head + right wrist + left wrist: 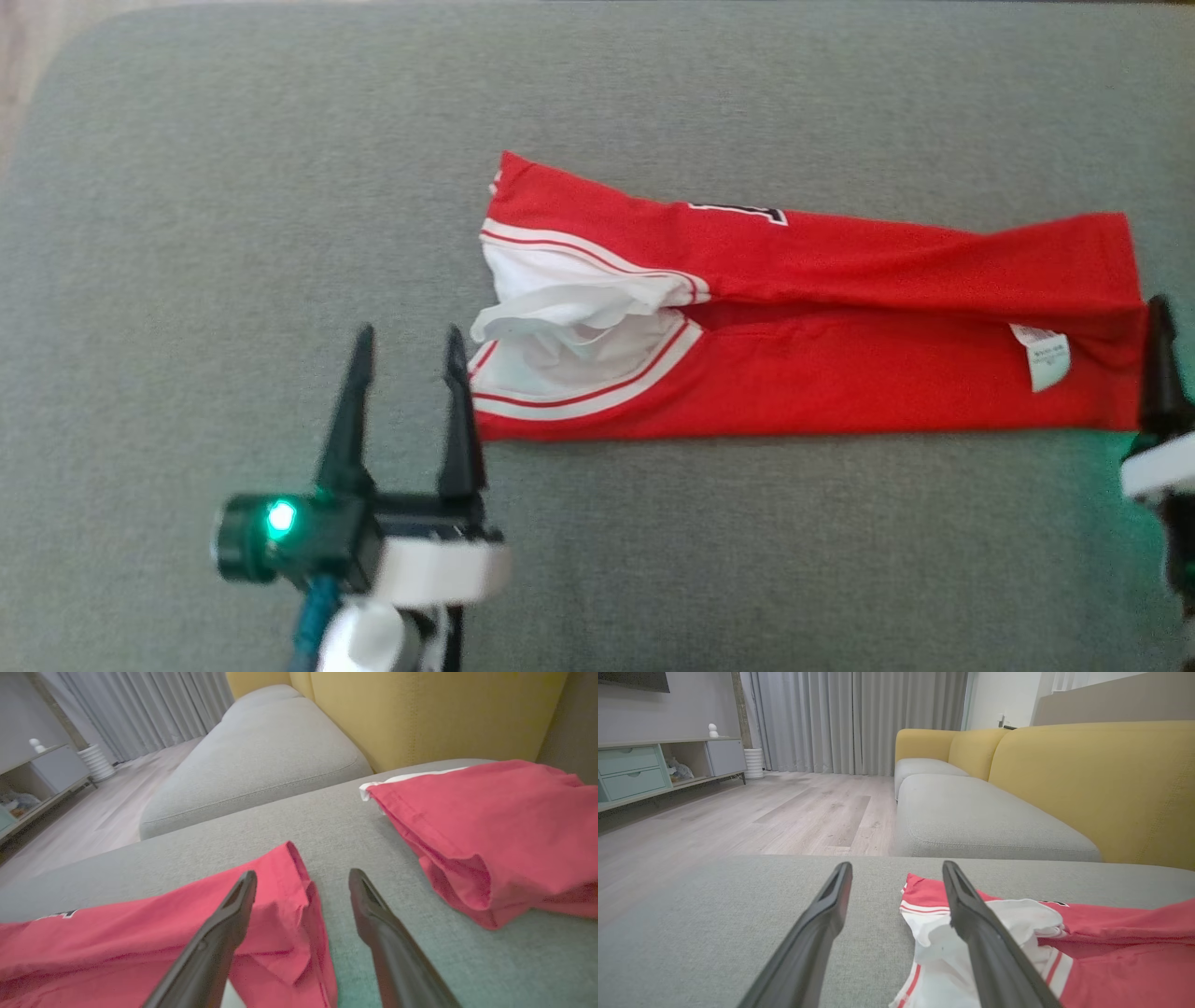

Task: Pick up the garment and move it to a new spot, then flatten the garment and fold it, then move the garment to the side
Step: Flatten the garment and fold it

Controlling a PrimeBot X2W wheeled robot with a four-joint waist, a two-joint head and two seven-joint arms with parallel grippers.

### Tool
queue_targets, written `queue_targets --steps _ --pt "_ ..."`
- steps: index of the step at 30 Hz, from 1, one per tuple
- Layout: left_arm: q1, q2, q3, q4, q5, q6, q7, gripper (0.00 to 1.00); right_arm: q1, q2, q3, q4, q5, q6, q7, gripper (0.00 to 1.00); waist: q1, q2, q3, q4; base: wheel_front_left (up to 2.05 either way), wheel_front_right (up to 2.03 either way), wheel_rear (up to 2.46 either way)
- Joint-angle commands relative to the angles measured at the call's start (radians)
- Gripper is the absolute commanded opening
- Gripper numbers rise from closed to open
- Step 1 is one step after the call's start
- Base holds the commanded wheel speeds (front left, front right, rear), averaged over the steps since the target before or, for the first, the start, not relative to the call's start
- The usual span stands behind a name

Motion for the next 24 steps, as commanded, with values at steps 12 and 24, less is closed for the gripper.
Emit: queue_targets --steps 12,24 --pt "0.089 -0.138 0.157 -0.001 0.185 -0.173 -0.005 1.00 -0.074 0.009 -0.073 0.230 -0.061 -0.001 0.079 1.00 0.0001 -0.0001 -0.021 0.078 0.00 0.00 0.00" --pt "0.115 -0.189 0.249 0.008 0.250 -0.267 -0.005 1.00 -0.086 -0.005 -0.021 0.260 -0.037 -0.001 0.203 0.00 0.0001 -0.0001 -0.030 0.078 0.00 0.00 0.00"
